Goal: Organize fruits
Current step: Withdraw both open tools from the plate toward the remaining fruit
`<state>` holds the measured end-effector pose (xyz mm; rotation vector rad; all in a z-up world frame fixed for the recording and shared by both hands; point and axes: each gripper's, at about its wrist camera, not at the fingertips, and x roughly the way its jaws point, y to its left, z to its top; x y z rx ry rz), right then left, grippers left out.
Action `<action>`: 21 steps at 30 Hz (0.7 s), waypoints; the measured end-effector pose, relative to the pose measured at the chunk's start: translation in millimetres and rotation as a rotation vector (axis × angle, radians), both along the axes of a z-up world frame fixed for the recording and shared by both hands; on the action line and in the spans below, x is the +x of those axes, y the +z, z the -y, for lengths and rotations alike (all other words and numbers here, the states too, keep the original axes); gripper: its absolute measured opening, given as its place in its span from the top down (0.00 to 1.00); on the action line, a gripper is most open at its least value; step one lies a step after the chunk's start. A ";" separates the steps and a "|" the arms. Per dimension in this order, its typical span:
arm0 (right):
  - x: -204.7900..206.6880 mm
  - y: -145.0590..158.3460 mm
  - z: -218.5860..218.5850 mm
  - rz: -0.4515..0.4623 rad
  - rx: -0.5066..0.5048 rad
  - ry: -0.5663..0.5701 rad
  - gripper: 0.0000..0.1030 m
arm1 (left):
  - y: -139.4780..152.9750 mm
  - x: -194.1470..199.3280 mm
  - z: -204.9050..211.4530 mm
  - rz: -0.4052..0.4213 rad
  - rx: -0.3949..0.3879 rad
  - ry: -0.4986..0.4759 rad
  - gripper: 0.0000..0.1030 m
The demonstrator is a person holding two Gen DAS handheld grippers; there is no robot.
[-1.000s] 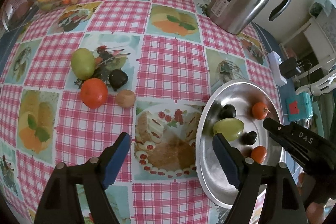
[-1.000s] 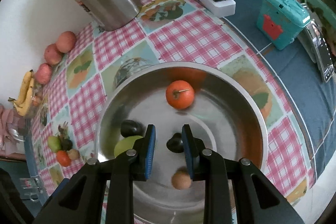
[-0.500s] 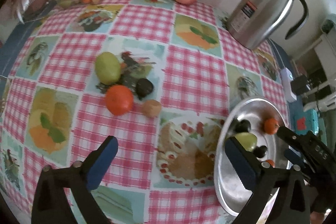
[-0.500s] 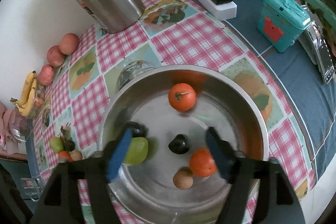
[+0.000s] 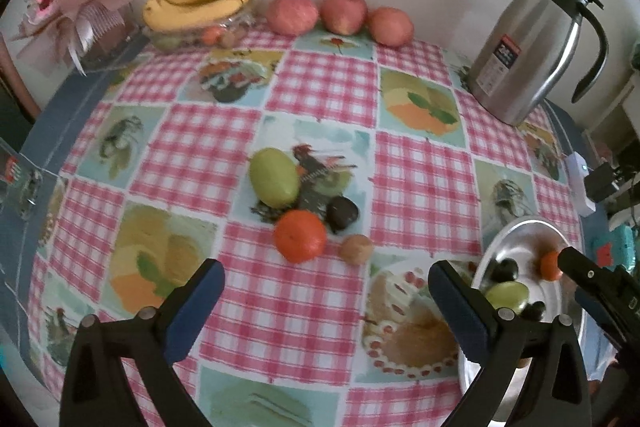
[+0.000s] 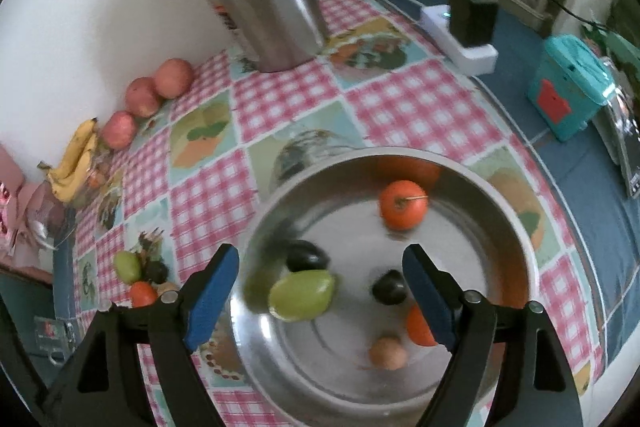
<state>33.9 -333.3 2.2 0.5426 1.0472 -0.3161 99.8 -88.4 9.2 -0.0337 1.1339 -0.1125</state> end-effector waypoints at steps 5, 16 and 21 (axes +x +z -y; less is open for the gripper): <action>9.2 0.1 -20.6 0.021 -0.015 0.067 0.06 | 4.5 5.1 -13.0 0.034 0.038 0.007 0.00; 26.6 -0.6 -73.1 0.025 -0.067 0.215 0.02 | 6.9 18.8 -64.8 0.069 0.039 0.099 0.00; 34.1 -1.0 -97.2 0.034 -0.077 0.277 0.02 | 5.6 23.0 -93.5 0.061 0.015 0.172 0.00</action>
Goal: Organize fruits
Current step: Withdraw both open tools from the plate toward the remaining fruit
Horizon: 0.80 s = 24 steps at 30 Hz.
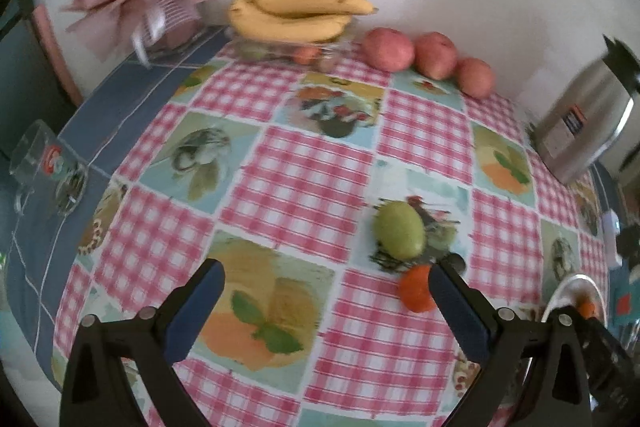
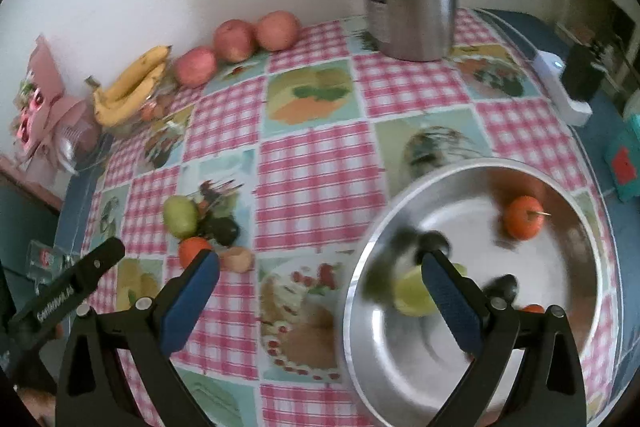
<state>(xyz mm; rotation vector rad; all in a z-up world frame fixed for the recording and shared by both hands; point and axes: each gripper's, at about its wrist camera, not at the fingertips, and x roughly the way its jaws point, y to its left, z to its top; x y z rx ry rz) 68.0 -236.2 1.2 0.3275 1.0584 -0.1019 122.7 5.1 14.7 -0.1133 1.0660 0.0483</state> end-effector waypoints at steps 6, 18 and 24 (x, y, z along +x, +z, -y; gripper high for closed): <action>7.7 1.2 -27.4 0.004 -0.053 0.064 0.02 | -2.6 2.8 -16.8 -0.005 -0.033 0.036 0.00; 26.1 -22.1 -57.5 -0.045 -0.054 0.170 0.02 | -26.3 13.2 -8.3 -0.056 -0.082 0.034 0.00; 31.8 -33.4 -57.6 -0.073 -0.044 0.167 0.02 | -36.5 19.1 -5.6 -0.050 -0.110 0.047 0.00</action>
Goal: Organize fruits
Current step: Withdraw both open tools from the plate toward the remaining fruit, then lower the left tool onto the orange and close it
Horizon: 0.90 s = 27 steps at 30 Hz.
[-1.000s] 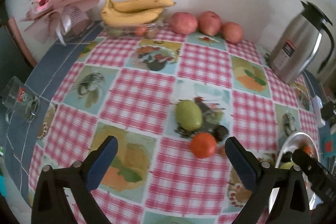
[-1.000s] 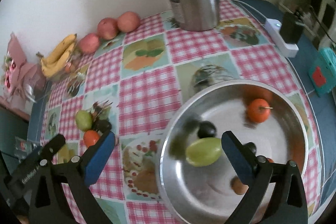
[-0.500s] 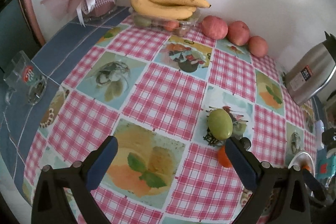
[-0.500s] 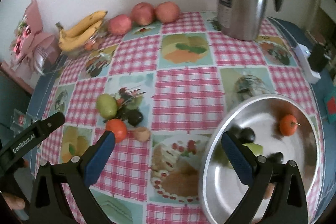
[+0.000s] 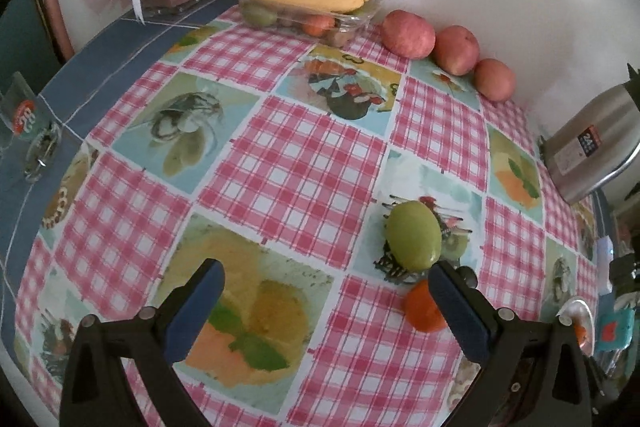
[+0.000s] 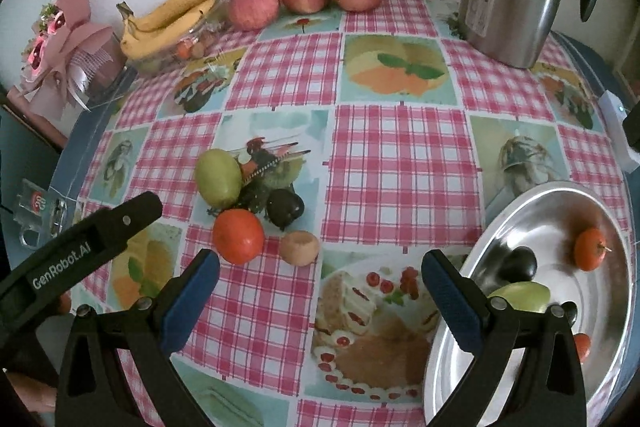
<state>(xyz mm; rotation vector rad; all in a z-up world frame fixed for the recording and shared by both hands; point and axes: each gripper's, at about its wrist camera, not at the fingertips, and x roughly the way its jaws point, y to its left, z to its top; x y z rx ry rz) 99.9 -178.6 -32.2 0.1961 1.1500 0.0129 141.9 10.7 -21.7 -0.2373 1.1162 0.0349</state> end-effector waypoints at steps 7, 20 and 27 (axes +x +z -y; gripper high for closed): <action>9.5 -5.6 3.5 -0.006 0.010 -0.024 0.02 | -6.1 6.6 9.7 -0.044 -0.040 -0.033 0.00; 26.1 -12.7 7.4 -0.061 0.003 -0.069 0.02 | -7.6 14.6 12.1 -0.055 -0.083 -0.022 0.00; 28.9 -13.7 17.5 -0.070 0.014 -0.095 0.02 | -9.0 16.5 10.3 -0.049 -0.070 -0.005 0.01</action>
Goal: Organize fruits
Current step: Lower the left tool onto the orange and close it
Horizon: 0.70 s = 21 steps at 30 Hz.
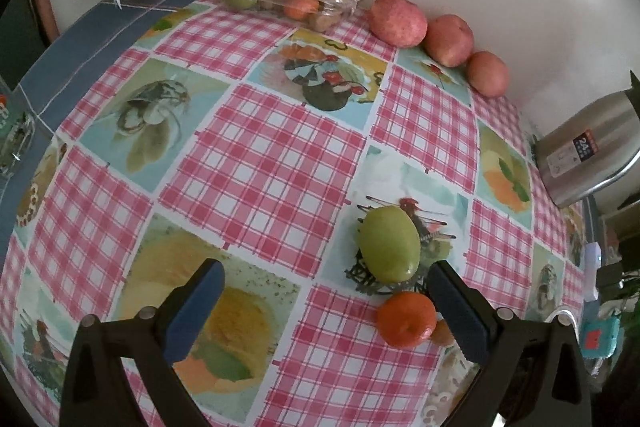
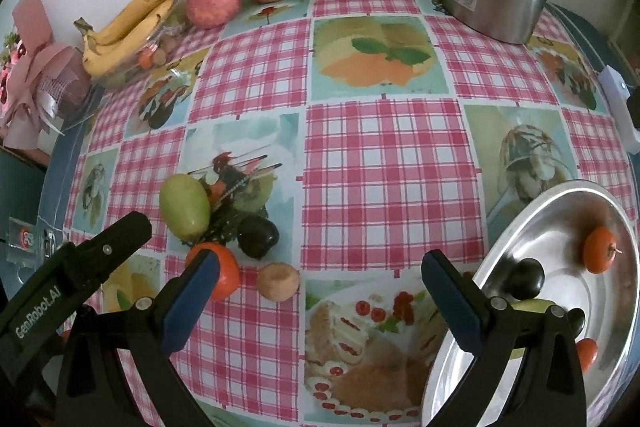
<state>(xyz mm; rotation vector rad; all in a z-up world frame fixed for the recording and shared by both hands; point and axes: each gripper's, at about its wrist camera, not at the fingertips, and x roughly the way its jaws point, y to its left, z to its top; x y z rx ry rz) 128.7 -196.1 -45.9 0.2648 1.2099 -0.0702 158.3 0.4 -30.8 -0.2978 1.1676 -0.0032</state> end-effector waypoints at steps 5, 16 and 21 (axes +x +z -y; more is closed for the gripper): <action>-4.1 3.8 8.9 0.004 -0.012 -0.017 0.02 | -2.0 -0.5 4.9 -0.014 -0.054 -0.016 0.04; -14.0 19.1 36.6 0.040 0.045 -0.108 0.02 | -15.8 -1.8 20.6 -0.089 -0.129 -0.061 0.26; -15.0 20.2 40.4 0.044 0.075 -0.116 0.02 | -20.9 -4.1 33.2 -0.125 -0.155 -0.098 0.45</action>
